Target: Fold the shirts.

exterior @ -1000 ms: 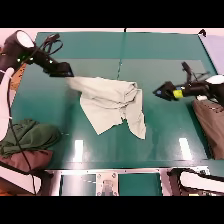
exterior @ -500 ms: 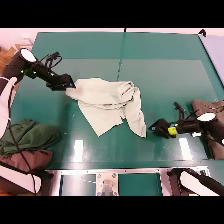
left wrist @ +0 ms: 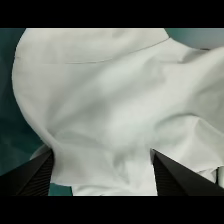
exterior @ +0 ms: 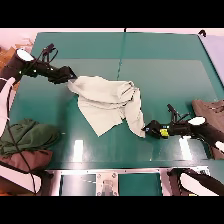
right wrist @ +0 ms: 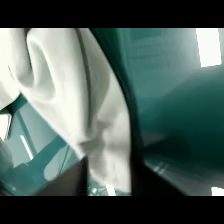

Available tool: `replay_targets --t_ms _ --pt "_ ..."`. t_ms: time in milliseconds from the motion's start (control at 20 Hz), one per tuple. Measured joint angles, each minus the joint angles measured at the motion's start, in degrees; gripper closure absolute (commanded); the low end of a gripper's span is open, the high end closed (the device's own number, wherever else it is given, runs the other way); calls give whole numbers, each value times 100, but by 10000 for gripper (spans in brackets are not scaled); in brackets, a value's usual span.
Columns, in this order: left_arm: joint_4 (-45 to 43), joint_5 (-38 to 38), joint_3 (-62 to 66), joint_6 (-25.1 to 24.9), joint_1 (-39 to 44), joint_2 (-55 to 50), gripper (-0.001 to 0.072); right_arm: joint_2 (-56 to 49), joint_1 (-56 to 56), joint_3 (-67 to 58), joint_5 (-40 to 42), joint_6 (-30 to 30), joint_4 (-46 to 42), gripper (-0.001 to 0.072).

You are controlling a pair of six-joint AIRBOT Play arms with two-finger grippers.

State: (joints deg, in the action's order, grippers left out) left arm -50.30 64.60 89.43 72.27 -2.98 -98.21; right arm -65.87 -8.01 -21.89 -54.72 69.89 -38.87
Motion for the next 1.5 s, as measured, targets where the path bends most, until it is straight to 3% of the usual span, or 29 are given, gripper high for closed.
replay_targets --t_ms 50,250,450,700,900,1050,1150,1500 --pt "22 -33 0 -15 -4 0 -4 -125 48 0 61 -118 146 692" --pt "20 -101 0 -31 -127 0 -4 -450 -103 -424 96 -317 101 695" --pt "-15 -22 0 -37 -562 0 -4 -546 -1025 -1279 216 284 -892 695" --pt "-22 -94 0 -63 -1001 0 -3 -590 -1534 -1759 131 614 -1283 695" --pt "0 717 -107 -70 -1025 0 -3 -612 -1488 -1847 116 695 -1373 694" --pt "116 1397 -494 -72 -804 2 -2 -614 -1451 -1869 116 710 -1390 694" --pt "142 1445 -861 -76 -531 2 -2 -616 -1443 -1873 122 710 -1408 694" --pt "90 496 -1707 -57 468 4 13 -616 -1436 -1875 129 710 -1412 694"
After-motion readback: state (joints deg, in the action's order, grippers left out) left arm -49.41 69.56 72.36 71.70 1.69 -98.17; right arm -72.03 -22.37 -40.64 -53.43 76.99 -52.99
